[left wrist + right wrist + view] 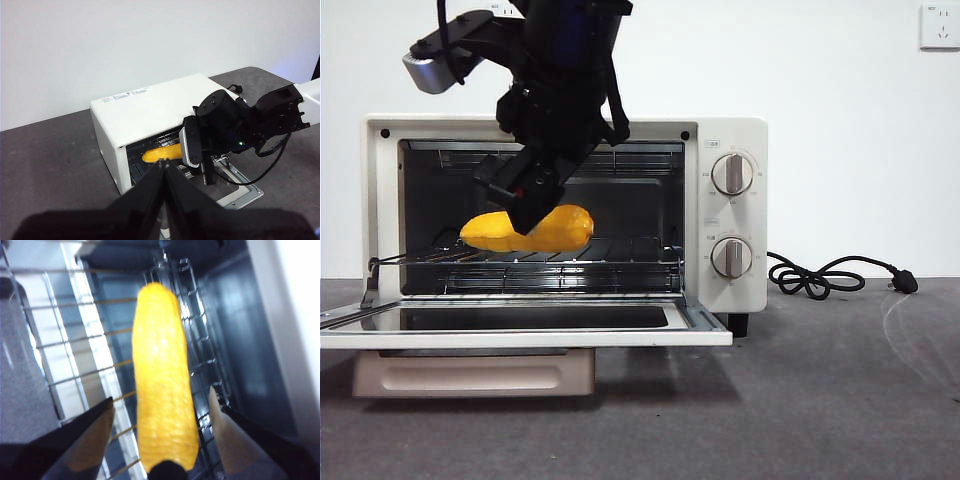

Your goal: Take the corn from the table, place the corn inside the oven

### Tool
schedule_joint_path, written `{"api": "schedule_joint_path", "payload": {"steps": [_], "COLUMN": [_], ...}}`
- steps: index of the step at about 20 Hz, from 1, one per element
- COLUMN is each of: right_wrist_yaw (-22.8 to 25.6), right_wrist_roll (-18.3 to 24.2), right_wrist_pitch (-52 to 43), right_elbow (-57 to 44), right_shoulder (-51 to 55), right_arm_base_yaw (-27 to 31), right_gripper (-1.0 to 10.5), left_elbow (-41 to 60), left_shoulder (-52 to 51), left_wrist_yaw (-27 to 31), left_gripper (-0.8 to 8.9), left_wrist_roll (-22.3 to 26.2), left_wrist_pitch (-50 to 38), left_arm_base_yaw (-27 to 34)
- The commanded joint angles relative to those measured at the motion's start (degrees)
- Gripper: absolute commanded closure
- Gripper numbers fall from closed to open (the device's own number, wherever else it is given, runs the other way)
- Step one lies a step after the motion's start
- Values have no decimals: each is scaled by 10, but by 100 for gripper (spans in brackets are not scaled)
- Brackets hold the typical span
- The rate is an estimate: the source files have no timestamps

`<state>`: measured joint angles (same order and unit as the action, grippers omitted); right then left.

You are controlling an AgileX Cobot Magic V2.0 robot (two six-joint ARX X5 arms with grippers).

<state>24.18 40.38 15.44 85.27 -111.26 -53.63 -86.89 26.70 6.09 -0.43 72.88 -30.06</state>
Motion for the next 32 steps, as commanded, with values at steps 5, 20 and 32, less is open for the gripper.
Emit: {"api": "schedule_joint_path", "payload": {"steps": [5, 20, 32], "right_wrist_yaw": [35, 154, 162], "right_wrist_roll": [-30, -29, -165], "right_wrist_pitch": [-1, -30, 121], "right_elbow": [1, 1, 1], "right_shoulder": [-11, -9, 66], "right_arm_base_yaw": [-17, -85, -184], "right_gripper": [634, 636, 740], "left_elbow": [1, 1, 2], "left_shoulder": [-3, -1, 96], "left_wrist_yaw": [1, 17, 132], "left_gripper": [819, 819, 820], "left_wrist_roll": [7, 27, 67], "left_wrist_pitch": [-1, -13, -35], "left_arm_base_yaw": [0, 0, -51]}}
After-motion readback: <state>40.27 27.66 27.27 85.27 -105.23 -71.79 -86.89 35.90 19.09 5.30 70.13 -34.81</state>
